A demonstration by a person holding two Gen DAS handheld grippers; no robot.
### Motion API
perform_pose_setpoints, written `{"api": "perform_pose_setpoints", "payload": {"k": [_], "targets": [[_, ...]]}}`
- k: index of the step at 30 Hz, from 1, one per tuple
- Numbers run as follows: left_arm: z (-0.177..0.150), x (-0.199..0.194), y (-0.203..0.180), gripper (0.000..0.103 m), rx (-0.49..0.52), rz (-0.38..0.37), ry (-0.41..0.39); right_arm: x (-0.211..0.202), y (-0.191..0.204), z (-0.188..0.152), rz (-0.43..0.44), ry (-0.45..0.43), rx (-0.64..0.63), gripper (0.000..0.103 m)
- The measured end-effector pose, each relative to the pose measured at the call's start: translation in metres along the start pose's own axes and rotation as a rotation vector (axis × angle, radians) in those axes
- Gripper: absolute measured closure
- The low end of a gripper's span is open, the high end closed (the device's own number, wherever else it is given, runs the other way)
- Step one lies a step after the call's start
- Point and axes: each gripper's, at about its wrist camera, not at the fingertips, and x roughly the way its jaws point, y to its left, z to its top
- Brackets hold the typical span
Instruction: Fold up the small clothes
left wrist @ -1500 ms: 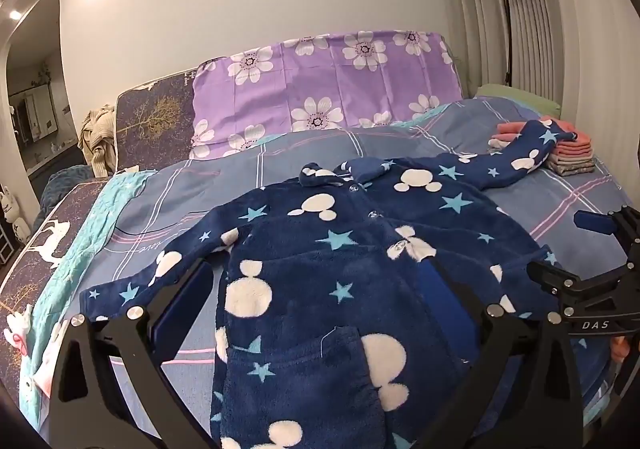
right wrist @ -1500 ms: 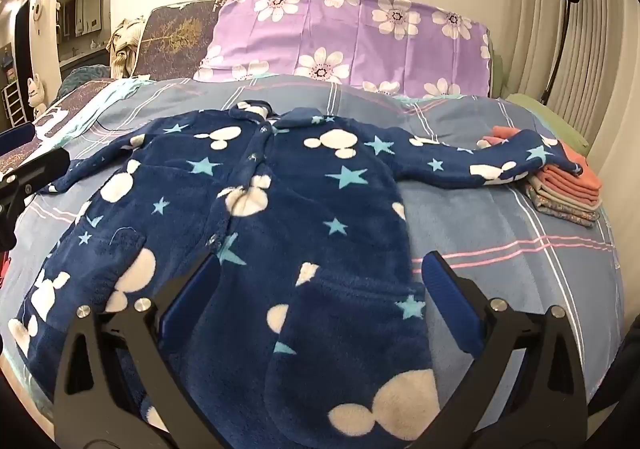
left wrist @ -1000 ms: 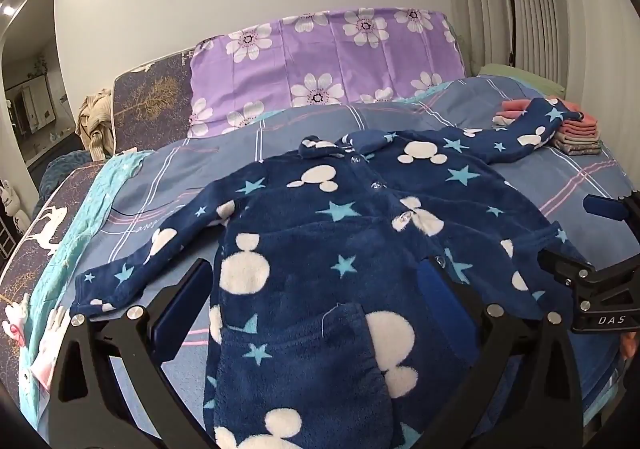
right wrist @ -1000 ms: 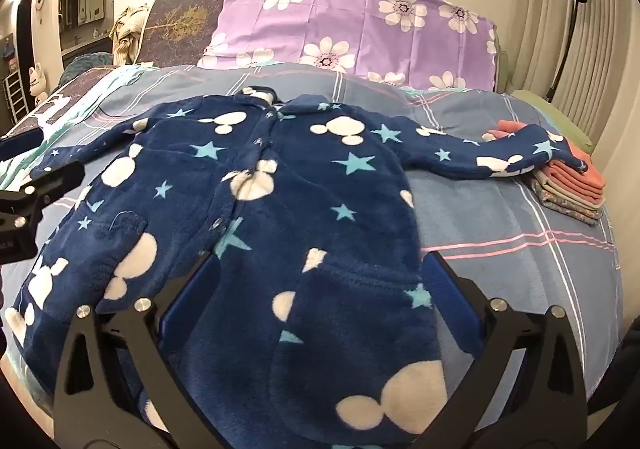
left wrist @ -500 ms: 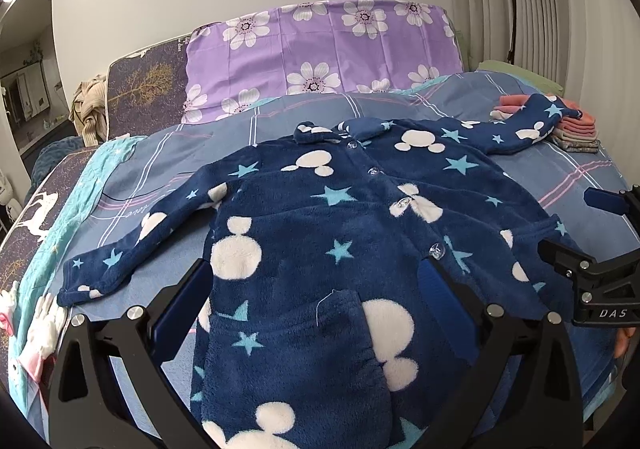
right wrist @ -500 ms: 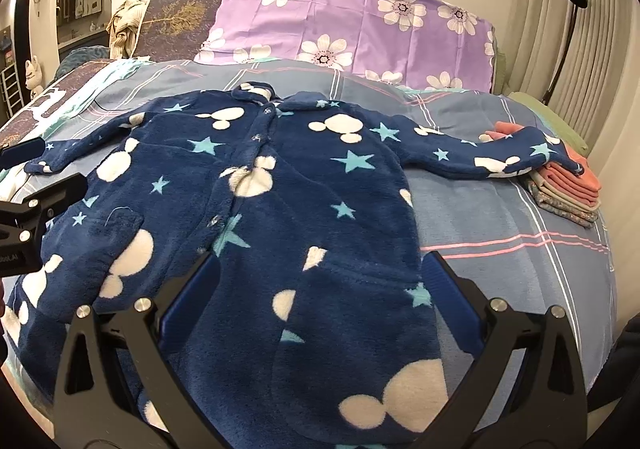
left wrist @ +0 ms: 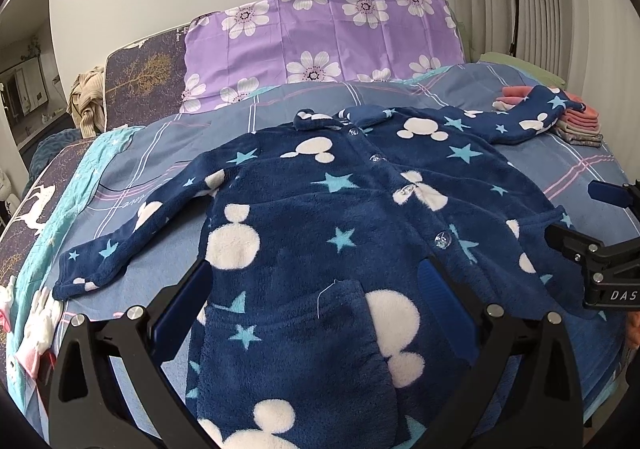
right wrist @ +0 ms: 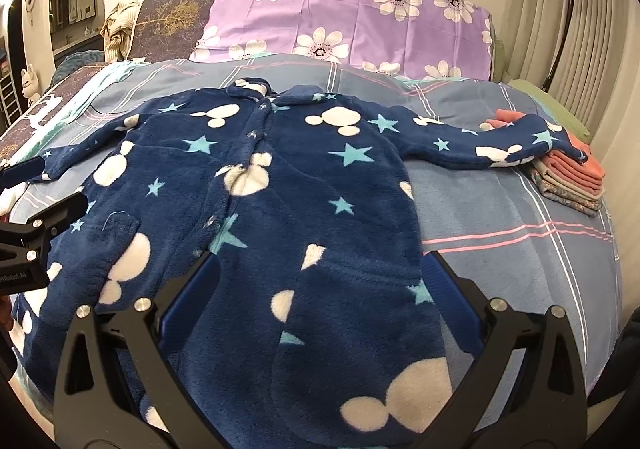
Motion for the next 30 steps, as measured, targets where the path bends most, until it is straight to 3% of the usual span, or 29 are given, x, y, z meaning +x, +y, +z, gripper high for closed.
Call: {"api": "perform_pose_setpoints", "payload": {"k": [30], "targets": [[-0.0091,0.0028,0.0093,0.001,-0.033,-0.034,0.008,0.0058,0.0061,-0.0012,-0.003,0.017,-0.011,0.002]]}}
